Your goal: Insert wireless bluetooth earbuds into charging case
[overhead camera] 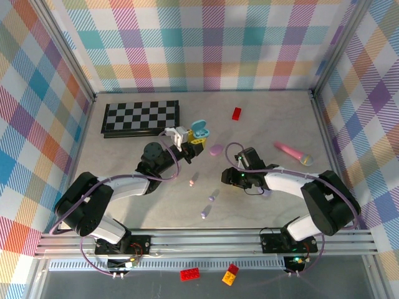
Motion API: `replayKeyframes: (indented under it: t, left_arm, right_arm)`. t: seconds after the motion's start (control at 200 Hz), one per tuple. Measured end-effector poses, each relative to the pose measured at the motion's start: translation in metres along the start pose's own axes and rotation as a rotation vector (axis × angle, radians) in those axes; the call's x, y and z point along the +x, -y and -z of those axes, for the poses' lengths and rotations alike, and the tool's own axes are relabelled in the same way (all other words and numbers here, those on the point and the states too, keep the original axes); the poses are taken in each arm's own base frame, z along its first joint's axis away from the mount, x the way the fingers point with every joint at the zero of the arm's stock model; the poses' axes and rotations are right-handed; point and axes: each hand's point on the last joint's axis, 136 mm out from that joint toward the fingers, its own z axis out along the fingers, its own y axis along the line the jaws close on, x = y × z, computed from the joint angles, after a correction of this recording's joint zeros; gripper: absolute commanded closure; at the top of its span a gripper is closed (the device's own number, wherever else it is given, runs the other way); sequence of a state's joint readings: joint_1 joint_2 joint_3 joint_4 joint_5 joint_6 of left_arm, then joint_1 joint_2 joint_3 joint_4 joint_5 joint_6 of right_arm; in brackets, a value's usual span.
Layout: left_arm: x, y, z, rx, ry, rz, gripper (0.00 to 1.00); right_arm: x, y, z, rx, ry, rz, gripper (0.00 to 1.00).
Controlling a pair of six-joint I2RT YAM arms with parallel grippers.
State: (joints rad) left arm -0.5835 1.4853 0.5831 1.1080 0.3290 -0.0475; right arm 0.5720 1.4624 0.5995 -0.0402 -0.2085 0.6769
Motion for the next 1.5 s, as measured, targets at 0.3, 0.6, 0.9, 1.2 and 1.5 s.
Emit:
replayKeyframes:
  t: [0.3,0.6,0.9,1.2,1.5]
  left_arm:
    - [-0.001,-0.02,0.006,-0.049,0.003,0.013,0.68]
    - [-0.007,-0.05,0.025,-0.127,0.02,0.036,0.68]
    - [-0.027,-0.097,0.063,-0.276,0.069,0.022,0.68]
    - [-0.051,-0.097,0.074,-0.294,0.11,-0.02,0.68]
    - [-0.049,-0.096,0.074,-0.292,0.103,-0.026,0.68]
  right_arm:
    - [-0.012,-0.008,0.014,0.026,0.043,0.076,0.5]
    - [-0.041,-0.016,0.016,0.155,0.035,0.257,0.53]
    - [-0.024,-0.024,0.003,0.4,-0.096,0.583,0.57]
    - [-0.011,-0.006,-0.009,0.633,-0.19,0.783,0.62]
    - [-0.015,0.008,-0.008,0.728,-0.211,0.818,0.68]
